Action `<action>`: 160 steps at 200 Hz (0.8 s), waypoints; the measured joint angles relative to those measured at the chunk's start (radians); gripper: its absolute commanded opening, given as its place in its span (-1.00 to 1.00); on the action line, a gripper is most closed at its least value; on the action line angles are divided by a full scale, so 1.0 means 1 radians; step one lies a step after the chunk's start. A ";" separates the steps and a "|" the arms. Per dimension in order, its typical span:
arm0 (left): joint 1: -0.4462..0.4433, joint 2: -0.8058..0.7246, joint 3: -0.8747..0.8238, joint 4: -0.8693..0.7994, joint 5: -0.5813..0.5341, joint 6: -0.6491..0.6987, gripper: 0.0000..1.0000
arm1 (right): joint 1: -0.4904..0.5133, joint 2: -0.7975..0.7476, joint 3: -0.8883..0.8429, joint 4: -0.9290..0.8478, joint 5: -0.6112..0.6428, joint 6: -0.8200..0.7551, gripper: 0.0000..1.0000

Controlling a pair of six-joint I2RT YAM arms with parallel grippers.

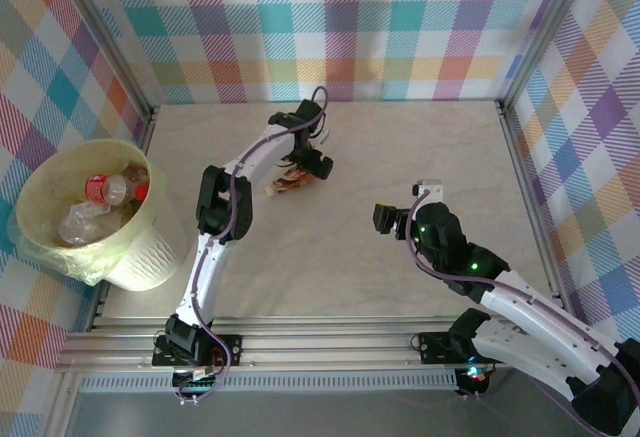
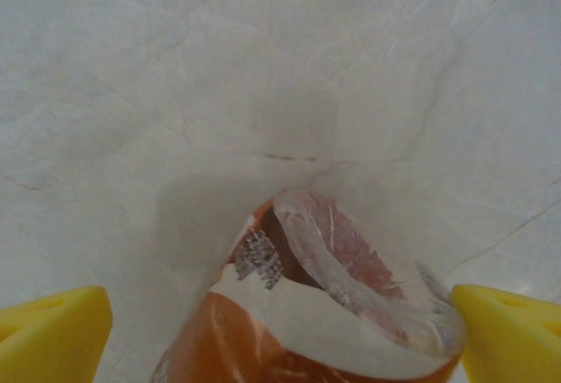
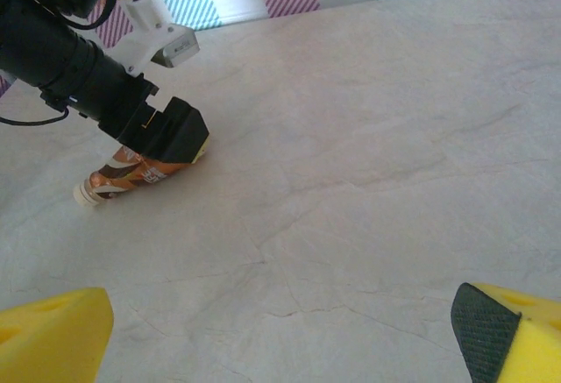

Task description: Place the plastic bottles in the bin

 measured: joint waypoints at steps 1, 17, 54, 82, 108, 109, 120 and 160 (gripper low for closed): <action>0.000 0.001 0.000 -0.001 0.001 0.001 0.86 | 0.000 -0.001 0.000 -0.001 0.000 0.000 0.99; 0.002 0.020 0.000 -0.006 0.015 0.006 0.79 | 0.000 -0.003 -0.005 -0.011 0.000 0.000 0.99; 0.002 0.051 0.000 -0.002 0.029 0.005 0.62 | 0.000 -0.002 -0.010 -0.018 0.000 0.000 0.99; 0.002 0.052 0.003 0.005 0.047 0.006 0.47 | 0.000 0.004 -0.010 -0.019 0.000 0.000 0.99; 0.002 0.038 -0.031 0.040 0.050 0.009 0.35 | 0.000 0.012 -0.010 -0.019 -0.003 0.000 0.99; 0.002 0.037 -0.033 0.042 0.050 0.009 0.34 | 0.000 0.013 -0.010 -0.019 -0.004 0.000 0.99; 0.003 0.019 -0.067 0.069 0.053 0.008 0.29 | -0.002 0.013 -0.010 -0.019 -0.012 0.000 0.99; 0.002 -0.032 -0.163 0.150 0.060 -0.003 0.14 | -0.005 0.014 -0.010 -0.016 -0.058 -0.001 0.99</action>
